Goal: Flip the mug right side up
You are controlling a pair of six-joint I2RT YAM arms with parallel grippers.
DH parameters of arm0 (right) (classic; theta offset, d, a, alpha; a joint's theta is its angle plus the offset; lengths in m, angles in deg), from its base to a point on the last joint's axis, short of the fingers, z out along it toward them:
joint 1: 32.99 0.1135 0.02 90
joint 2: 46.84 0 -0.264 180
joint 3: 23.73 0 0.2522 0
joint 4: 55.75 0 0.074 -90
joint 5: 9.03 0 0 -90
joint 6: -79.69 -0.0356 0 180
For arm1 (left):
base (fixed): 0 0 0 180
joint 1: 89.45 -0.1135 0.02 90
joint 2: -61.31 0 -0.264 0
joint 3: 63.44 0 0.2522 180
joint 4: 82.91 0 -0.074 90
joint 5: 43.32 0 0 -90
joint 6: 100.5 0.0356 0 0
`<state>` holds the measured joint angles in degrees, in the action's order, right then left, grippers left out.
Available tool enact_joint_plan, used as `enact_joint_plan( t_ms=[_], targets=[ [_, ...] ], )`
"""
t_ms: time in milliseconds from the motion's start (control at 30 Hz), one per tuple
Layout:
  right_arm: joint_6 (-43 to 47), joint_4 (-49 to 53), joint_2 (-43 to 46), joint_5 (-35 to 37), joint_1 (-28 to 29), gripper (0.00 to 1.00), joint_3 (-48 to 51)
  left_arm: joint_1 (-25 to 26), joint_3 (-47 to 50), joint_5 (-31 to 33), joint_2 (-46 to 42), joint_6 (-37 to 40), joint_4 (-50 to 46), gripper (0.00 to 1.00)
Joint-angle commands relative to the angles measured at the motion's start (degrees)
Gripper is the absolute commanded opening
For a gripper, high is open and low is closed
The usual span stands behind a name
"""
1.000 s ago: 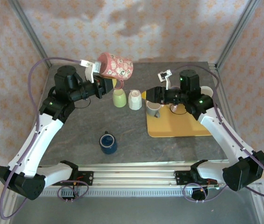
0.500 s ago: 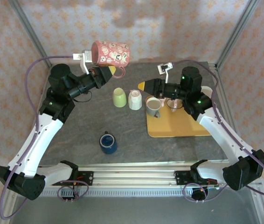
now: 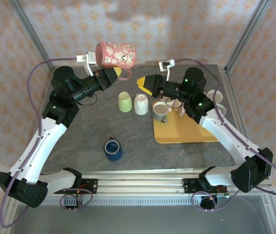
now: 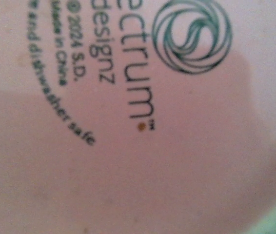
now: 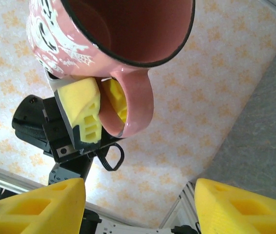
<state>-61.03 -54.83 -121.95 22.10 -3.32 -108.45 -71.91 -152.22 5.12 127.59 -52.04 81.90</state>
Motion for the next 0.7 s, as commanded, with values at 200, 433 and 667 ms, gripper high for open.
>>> enact_joint_plan(
  t_ms=[200, 433, 667],
  targets=[
    [-7.3, -11.0, -3.6, 3.7, 2.5, 0.58, -5.0, 0.7, -2.7, -0.7, -0.4, -2.2, 12.1, 0.0],
    [-9.2, -13.3, -6.2, 6.3, 3.8, 0.48, -6.6, 1.4, -2.4, -0.4, -0.5, -3.2, 12.8, 0.0],
    [-12.7, -18.1, -8.7, 7.5, 4.0, 0.43, -7.0, 1.6, -1.6, -0.3, -0.7, -4.6, 14.1, 0.0]
  ],
)
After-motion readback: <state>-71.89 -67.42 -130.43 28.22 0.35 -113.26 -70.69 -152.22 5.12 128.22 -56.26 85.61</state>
